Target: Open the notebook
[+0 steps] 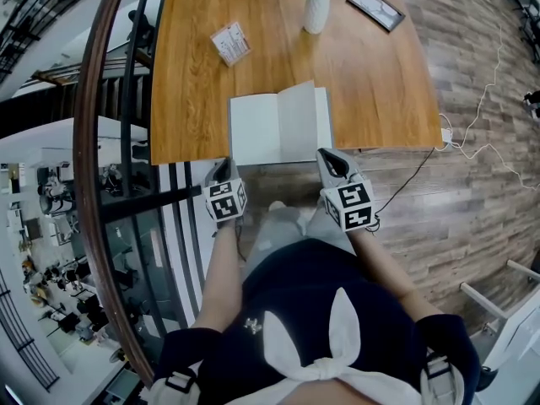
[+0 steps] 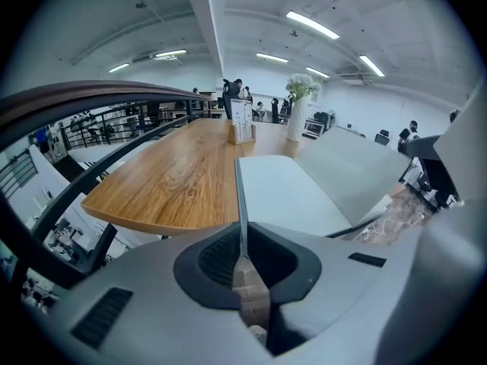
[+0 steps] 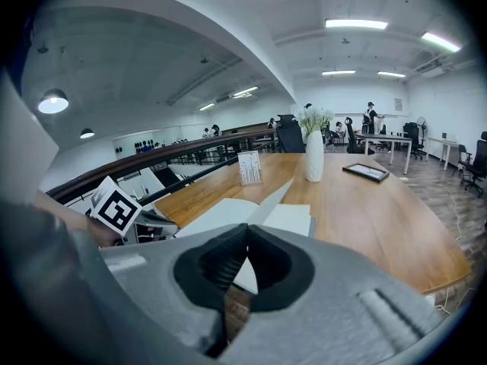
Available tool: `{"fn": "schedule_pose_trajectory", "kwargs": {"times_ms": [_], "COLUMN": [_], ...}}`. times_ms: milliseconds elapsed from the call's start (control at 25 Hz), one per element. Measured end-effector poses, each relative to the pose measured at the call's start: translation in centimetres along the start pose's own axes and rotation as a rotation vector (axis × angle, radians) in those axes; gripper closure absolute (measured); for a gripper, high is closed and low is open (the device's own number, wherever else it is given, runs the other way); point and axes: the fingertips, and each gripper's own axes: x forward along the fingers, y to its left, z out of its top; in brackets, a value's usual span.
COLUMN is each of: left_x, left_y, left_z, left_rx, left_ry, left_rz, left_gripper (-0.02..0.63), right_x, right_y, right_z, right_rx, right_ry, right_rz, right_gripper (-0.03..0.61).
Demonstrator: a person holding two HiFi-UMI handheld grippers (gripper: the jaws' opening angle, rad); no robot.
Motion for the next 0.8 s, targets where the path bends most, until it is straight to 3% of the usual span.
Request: {"fn": "schedule_pose_trajectory", "kwargs": {"times_ms": [280, 800], "left_x": [-2.1, -5.5], "left_y": [0.1, -6.7], "left_z": [3.4, 8.6], "left_rx": [-0.040, 0.040], "left_ry": [-0.097, -0.195], "left_rz": [0.034, -0.029], "left_gripper": [0.589, 0.591], "right_x": [0.2, -0.3], "right_y": [-0.6, -1.0], "right_z": [1.3, 3.5], "right_rx": [-0.028, -0.075], "right_ry": [-0.010, -0.037], "right_rz": [0.033, 0.144], "right_gripper": [0.580, 0.581]}}
